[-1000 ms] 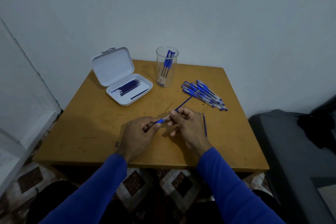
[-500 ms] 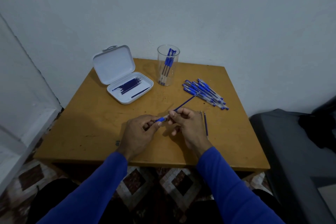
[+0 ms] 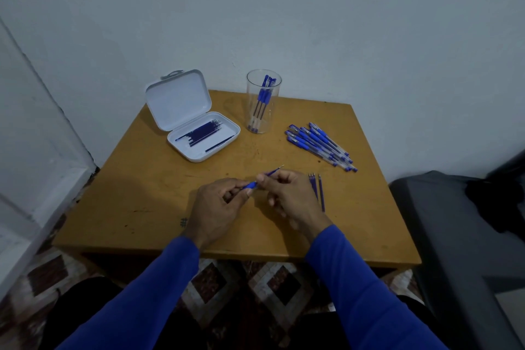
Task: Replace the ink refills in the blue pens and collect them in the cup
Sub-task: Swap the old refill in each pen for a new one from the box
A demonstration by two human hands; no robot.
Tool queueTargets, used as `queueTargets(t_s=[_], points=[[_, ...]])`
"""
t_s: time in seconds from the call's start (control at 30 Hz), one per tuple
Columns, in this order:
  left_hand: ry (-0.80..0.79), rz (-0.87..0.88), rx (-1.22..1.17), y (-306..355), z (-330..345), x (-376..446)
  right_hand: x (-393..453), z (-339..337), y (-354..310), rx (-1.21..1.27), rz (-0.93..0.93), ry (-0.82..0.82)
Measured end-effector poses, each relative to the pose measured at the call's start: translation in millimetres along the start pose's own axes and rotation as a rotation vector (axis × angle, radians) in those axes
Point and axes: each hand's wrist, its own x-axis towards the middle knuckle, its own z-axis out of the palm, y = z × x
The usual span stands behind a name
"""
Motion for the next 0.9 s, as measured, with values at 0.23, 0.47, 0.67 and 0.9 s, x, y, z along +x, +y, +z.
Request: queueTargets(t_s=[0.23,0.47,0.67,0.9], points=[[0.016,-0.007,-0.017,1,0,0,-1,0,1,0.035,-0.014,0.001],[0.004,-0.043,-0.015,4,0,0,9,-2,14,-0.321,-0.017,0.231],[0.003,-0.034,0.02,4,0,0,12,8,15,-0.636,-0.077,0.157],[0.004,-0.031,0.027,2,0,0,15,9,15,-0.632,-0.103,0.191]])
